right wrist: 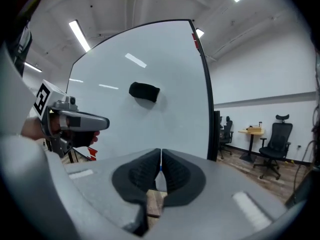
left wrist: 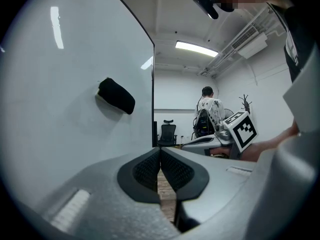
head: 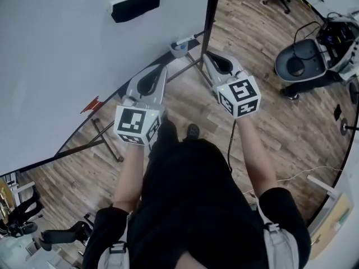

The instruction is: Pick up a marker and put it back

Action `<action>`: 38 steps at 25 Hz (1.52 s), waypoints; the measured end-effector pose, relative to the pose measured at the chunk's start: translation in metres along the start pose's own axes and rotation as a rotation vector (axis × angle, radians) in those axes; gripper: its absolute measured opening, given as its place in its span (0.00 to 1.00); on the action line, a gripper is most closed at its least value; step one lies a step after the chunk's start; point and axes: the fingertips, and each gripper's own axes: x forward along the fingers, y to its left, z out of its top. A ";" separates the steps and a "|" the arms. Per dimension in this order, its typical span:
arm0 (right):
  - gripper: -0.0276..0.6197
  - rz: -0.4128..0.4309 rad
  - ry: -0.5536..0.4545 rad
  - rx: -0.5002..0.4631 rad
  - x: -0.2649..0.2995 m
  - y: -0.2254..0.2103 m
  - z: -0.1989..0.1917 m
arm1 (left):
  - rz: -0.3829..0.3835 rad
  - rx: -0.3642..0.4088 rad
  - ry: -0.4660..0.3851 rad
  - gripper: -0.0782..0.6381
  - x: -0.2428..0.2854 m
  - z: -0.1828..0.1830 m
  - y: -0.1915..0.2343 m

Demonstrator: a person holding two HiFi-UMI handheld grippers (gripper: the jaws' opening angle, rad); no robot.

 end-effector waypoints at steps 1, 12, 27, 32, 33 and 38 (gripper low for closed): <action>0.03 0.014 -0.014 0.004 -0.005 0.005 0.002 | 0.000 0.001 -0.001 0.12 -0.001 0.000 -0.004; 0.03 0.063 -0.080 0.098 -0.017 0.028 0.015 | 0.010 -0.013 -0.007 0.12 -0.008 -0.002 -0.007; 0.03 0.060 -0.075 0.065 -0.014 0.042 0.023 | 0.015 -0.016 -0.010 0.12 -0.016 -0.003 0.000; 0.03 0.071 -0.077 0.063 -0.014 0.047 0.024 | 0.018 -0.015 -0.010 0.12 -0.019 -0.004 0.001; 0.03 0.073 -0.077 0.063 -0.014 0.048 0.025 | 0.018 -0.015 -0.010 0.12 -0.020 -0.004 0.002; 0.03 0.087 -0.079 0.080 -0.011 0.051 0.024 | 0.020 -0.016 -0.009 0.12 -0.022 -0.006 0.005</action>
